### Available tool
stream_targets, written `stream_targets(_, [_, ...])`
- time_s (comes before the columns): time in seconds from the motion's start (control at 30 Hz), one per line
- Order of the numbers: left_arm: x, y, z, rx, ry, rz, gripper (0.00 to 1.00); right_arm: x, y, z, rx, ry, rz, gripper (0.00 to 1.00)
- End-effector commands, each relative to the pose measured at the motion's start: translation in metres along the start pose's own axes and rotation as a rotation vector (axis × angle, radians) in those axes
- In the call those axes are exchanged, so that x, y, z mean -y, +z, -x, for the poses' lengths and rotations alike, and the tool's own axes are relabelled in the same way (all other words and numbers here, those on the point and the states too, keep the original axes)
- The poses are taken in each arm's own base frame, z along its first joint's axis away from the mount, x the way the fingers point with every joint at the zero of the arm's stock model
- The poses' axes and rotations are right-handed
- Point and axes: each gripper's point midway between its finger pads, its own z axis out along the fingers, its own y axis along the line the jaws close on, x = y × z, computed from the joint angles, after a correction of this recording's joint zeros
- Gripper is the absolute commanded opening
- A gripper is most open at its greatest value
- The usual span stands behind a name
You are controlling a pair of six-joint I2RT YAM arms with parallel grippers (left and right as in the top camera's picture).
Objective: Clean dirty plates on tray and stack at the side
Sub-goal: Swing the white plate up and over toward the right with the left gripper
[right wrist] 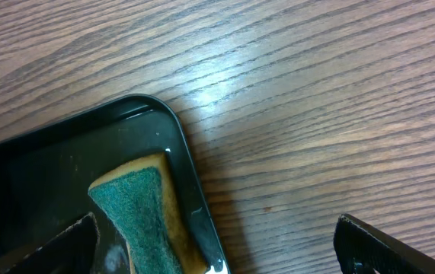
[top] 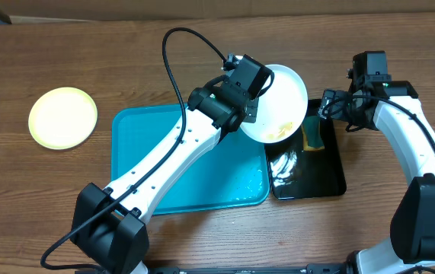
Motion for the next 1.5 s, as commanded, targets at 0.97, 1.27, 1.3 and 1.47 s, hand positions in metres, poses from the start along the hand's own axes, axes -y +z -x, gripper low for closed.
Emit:
stream_targets(0.97, [0.044, -0.086, 0.054, 0.506, 0.384, 0.492, 0.04, 0.123, -0.021, 0.060, 0.205, 0.470, 0.058, 1.00])
stream_targets(1.27, [0.069, -0.122, 0.050, 0.612, 0.421, 0.588, 0.04, 0.123, -0.021, 0.060, 0.205, 0.470, 0.058, 1.00])
stream_targets(1.3, [0.072, -0.123, 0.049, 0.613, 0.427, 0.583, 0.04, 0.123, -0.021, 0.060, 0.205, 0.470, 0.058, 1.00])
stream_targets(1.47, [0.069, -0.126, 0.053, 0.636, 0.382, 0.593, 0.04, 0.123, -0.021, 0.060, 0.205, 0.470, 0.058, 1.00])
